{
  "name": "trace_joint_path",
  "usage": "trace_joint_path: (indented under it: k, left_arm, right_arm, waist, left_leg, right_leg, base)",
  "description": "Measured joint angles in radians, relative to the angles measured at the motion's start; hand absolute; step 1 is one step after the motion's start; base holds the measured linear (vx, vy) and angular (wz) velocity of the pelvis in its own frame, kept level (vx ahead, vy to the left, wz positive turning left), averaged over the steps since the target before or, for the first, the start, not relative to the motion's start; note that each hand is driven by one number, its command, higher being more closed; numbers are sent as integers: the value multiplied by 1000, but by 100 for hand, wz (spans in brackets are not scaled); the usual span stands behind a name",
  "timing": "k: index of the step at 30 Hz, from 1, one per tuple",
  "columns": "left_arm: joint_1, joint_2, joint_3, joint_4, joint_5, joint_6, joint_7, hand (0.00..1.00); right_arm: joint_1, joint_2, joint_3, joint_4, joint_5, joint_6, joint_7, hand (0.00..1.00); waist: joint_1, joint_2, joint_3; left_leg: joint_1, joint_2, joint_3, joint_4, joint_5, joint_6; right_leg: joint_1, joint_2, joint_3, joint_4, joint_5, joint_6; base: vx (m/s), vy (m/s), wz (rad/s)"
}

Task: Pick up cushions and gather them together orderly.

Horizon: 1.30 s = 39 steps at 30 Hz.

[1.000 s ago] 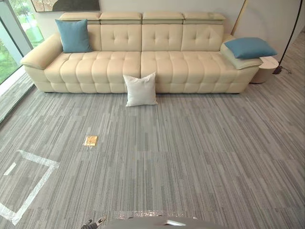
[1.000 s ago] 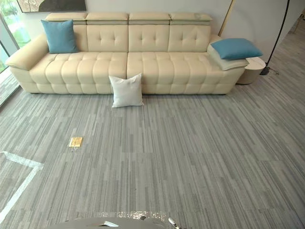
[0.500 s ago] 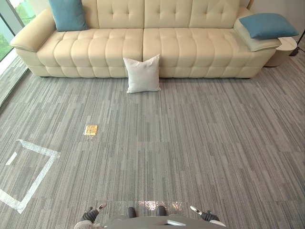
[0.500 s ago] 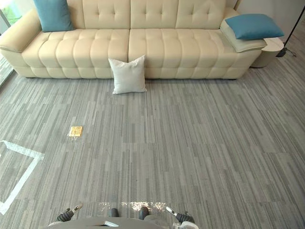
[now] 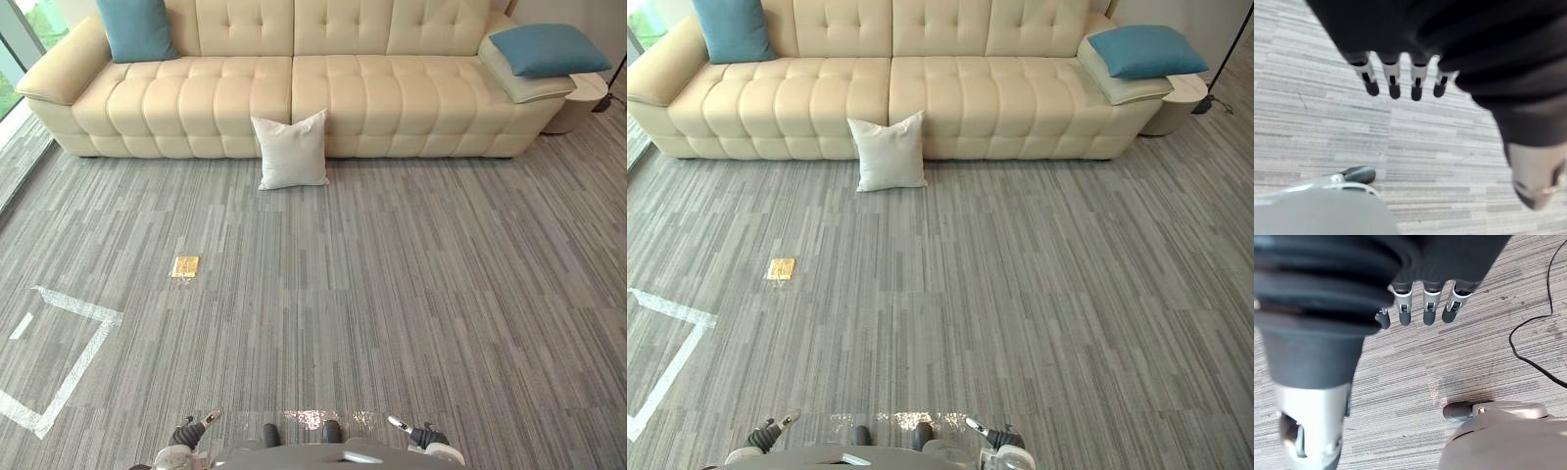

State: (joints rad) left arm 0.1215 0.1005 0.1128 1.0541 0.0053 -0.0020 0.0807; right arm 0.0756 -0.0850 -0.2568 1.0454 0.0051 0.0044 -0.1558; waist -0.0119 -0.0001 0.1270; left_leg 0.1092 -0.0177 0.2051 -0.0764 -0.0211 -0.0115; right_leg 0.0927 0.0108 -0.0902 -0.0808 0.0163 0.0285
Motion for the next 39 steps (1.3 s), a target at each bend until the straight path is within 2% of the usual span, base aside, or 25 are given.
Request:
trace_joint_path:
  k: [13,16,17,18,19,20,22,23,24,25,26,28,29,30,31,32,33,34,35,36,37,38,39]
  left_arm:
    - [-11,16,0,1,-3,0,0,0]
    - [-22,24,6,-2,-7,0,0,0]
    - [-26,26,23,-11,-25,0,0,0]
    - [-26,25,45,-22,-34,-1,1,0]
    - [-26,23,54,-24,-44,-2,1,0]
    - [-26,15,67,-23,-54,-3,3,0]
    - [-14,3,71,-23,-80,-7,9,0]
    - [-9,-2,76,-23,-82,-7,12,0]
    - [-5,-6,82,-22,-83,-7,16,0]
    - [1,-13,88,-22,-89,-7,24,0]
    - [1,-14,89,-23,-92,-7,24,0]
    - [1,-23,93,-23,-95,-9,31,0]
    - [4,-27,93,-21,-101,-8,31,0]
    - [1,-17,97,-22,-102,-11,32,0]
    - [-11,-13,103,-23,-102,-15,41,0]
    - [-24,-6,105,-22,-101,-18,43,0]
    - [-25,-7,109,-22,-101,-20,43,0]
    - [-25,-9,114,-19,-102,-17,43,0]
    - [-16,-9,121,-20,-102,-17,45,0]
    - [-12,-6,120,-22,-102,-17,45,0]
    - [-12,-5,120,-22,-103,-17,45,0]
    - [-11,-5,119,-26,-104,-17,46,0]
    - [-5,-4,119,-26,-106,-16,46,0]
  right_arm:
    - [0,19,-31,0,41,-2,-1,0]
    - [1,29,-42,-1,53,-4,-2,0]
    - [5,36,-51,-1,72,-6,-2,0]
    - [10,39,-64,-9,79,-7,-3,0]
    - [10,43,-64,-11,81,-8,-5,0]
    - [6,37,-64,-15,87,-8,-7,0]
    - [5,24,-71,-17,88,-8,-9,0]
    - [1,23,-71,-18,88,-8,-9,0]
    - [-1,23,-70,-18,88,-8,-10,0]
    - [-2,22,-69,-22,88,-8,-26,0]
    - [-3,21,-68,-22,88,-7,-29,0]
    - [-5,13,-64,-31,88,-8,-37,0]
    - [-8,15,-60,-31,88,-8,-40,0]
    - [-17,24,-61,-23,88,-7,-42,0]
    - [-35,43,-61,-19,88,-8,-41,0]
    - [-43,60,-61,-19,88,-9,-41,0]
    - [-49,76,-62,-14,88,-9,-39,0]
    - [-49,77,-66,-13,88,-10,-38,0]
    - [-50,76,-66,-12,87,-10,-34,0]
    - [-51,76,-61,-21,87,-11,-28,0]
    - [-51,77,-60,-30,88,-13,-26,0]
    - [-53,77,-59,-50,89,-20,-25,0]
    - [-52,76,-54,-59,89,-26,-25,0]
  waist:
    - [0,-24,16]
    - [-1,-34,26]
    - [0,-43,40]
    - [4,-52,51]
    - [10,-51,60]
    - [15,-47,67]
    - [21,-21,70]
    - [25,-19,70]
    - [29,-20,70]
    - [41,-19,71]
    - [43,-18,72]
    - [51,-2,77]
    - [53,-5,79]
    - [63,-24,82]
    - [61,-43,78]
    - [61,-52,78]
    - [67,-60,78]
    - [66,-62,77]
    - [65,-68,73]
    - [61,-73,72]
    - [57,-73,73]
    - [47,-69,76]
    - [37,-65,79]
  left_leg:
    - [-25,6,1,5,-5,-8]
    - [-101,24,8,172,-76,-41]
    - [-153,42,50,310,-101,-66]
    - [-207,62,80,452,-108,-75]
    - [-247,78,99,534,-129,-75]
    - [-297,110,111,636,-178,-62]
    - [-368,148,126,647,-205,-44]
    - [-386,148,123,628,-204,-42]
    - [-400,147,121,609,-198,-40]
    - [-445,130,90,474,-139,-59]
    - [-452,125,78,433,-117,-64]
    - [-462,123,18,237,8,-82]
    - [-461,117,21,257,59,-71]
    - [-476,93,25,315,67,-44]
    - [-517,84,35,393,5,-6]
    - [-547,76,36,463,-50,10]
    - [-558,68,50,556,-129,32]
    - [-552,64,56,575,-154,40]
    - [-511,52,83,599,-202,62]
    - [-437,31,100,589,-243,78]
    - [-405,24,101,579,-257,83]
    - [-337,18,101,554,-282,84]
    - [-267,13,101,514,-288,85]
  right_leg:
    - [-11,5,-10,0,-4,-9]
    - [-24,-3,-40,35,-38,-24]
    - [-21,-14,-51,68,-63,-32]
    - [-15,-25,-52,93,-86,-39]
    - [-6,-28,-52,105,-103,-50]
    - [2,-28,-53,121,-131,-54]
    - [20,-45,-39,145,-171,-43]
    - [20,-55,-29,148,-179,-40]
    - [21,-65,-23,149,-186,-34]
    - [29,-102,-4,148,-212,-7]
    - [33,-111,-1,147,-219,1]
    - [65,-137,26,135,-264,51]
    - [73,-150,32,135,-278,58]
    - [84,-174,55,134,-301,40]
    - [70,-184,71,171,-298,36]
    - [45,-187,78,240,-303,42]
    - [13,-211,97,342,-311,63]
    - [6,-221,111,380,-314,68]
    - [-28,-243,136,520,-299,104]
    - [-110,-259,161,764,-225,173]
    - [-145,-258,160,863,-203,190]
    - [-215,-250,130,1047,-212,166]
    - [-259,-246,84,1136,-235,127]
  base:
    - [-35,-16,1]
    - [16,-52,22]
    - [50,-64,30]
    - [59,-79,25]
    - [33,-58,13]
    - [65,-1,12]
    - [137,92,-2]
    - [148,128,-21]
    - [335,260,-33]
    - [375,291,-29]
    - [416,318,-31]
    - [348,291,-32]
    - [464,361,-43]
    - [407,252,-33]
    - [557,264,-22]
    - [572,242,-13]
    - [556,258,-8]
    - [635,341,-19]
    - [626,309,-27]
    - [618,272,-28]
    - [481,135,-31]
    - [374,73,-19]
    - [568,53,-16]
